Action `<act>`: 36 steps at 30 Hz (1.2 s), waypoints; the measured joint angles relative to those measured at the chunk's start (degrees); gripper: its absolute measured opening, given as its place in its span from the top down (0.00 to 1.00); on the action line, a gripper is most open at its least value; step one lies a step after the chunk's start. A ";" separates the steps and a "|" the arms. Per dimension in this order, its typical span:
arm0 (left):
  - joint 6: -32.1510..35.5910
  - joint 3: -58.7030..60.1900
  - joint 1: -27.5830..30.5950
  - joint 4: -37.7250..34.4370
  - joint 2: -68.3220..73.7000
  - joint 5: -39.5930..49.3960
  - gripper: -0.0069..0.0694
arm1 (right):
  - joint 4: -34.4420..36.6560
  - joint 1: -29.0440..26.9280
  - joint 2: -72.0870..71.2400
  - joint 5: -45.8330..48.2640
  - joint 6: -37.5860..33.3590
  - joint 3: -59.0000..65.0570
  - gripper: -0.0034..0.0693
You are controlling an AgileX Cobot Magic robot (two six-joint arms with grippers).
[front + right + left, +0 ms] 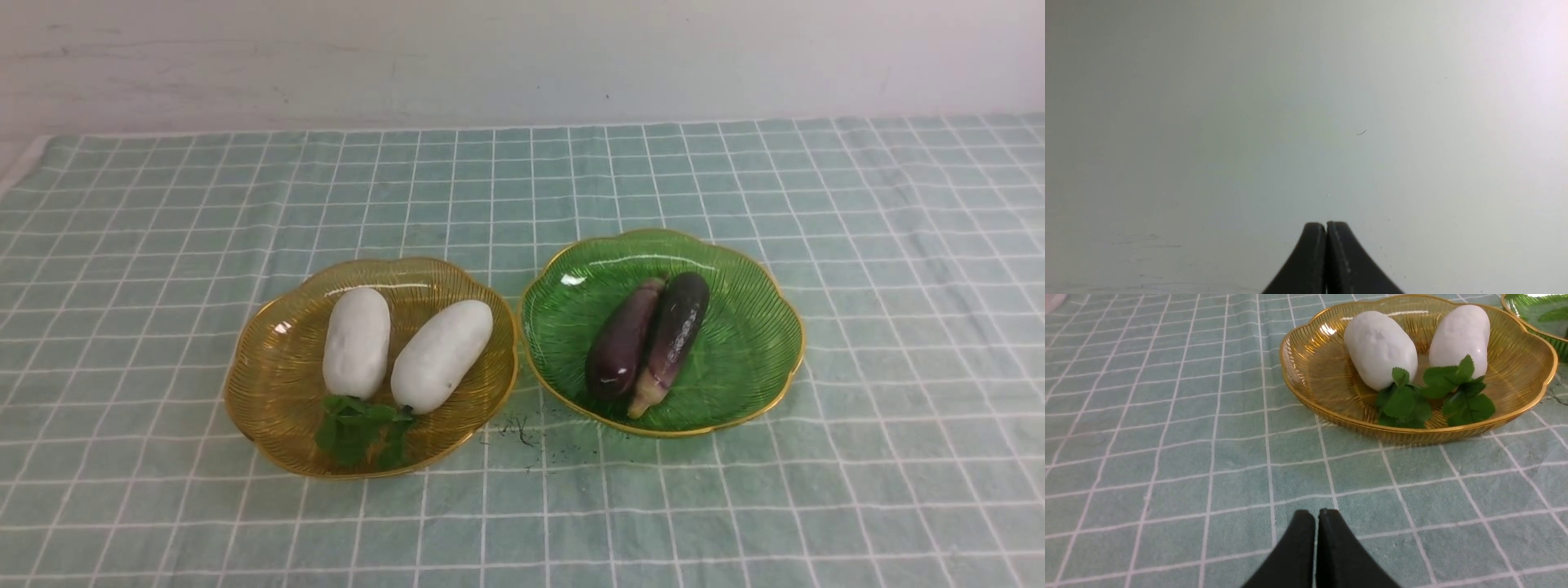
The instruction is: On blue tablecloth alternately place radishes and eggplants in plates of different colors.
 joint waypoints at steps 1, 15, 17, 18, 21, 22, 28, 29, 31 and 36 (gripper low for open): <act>0.00 0.06 0.00 0.00 0.00 -0.05 0.92 | 0.00 0.00 0.00 0.00 0.00 0.00 0.97; 0.00 0.06 0.04 0.00 0.00 -0.21 0.92 | 0.00 0.00 0.00 0.16 0.00 0.00 0.97; 0.00 0.06 0.04 0.00 0.00 -0.21 0.92 | 0.00 0.00 0.00 0.16 0.00 0.00 0.97; 0.00 0.06 0.04 0.00 0.00 -0.21 0.92 | 0.00 0.00 0.00 0.16 0.00 0.00 0.97; 0.00 0.06 0.04 0.00 0.00 -0.21 0.92 | -0.99 0.00 0.00 0.30 -1.40 0.00 0.97; 0.00 0.06 0.04 0.00 0.00 -0.21 0.92 | -0.99 0.00 0.00 0.30 -1.40 0.00 0.97; 0.00 0.06 0.04 0.00 0.00 -0.21 0.92 | -9.44 -5.12 -0.06 10.55 -7.55 2.81 0.97; 0.00 0.06 0.04 0.00 0.00 -0.21 0.92 | -9.58 -5.46 -0.06 11.19 -7.60 3.05 0.97; 0.00 0.06 0.04 0.00 0.00 -0.21 0.92 | -10.88 -9.20 -0.06 14.03 -7.79 6.08 0.97; 0.00 0.06 0.04 0.00 0.00 -0.21 0.92 | -11.67 -14.89 -0.06 17.82 -5.52 15.98 0.97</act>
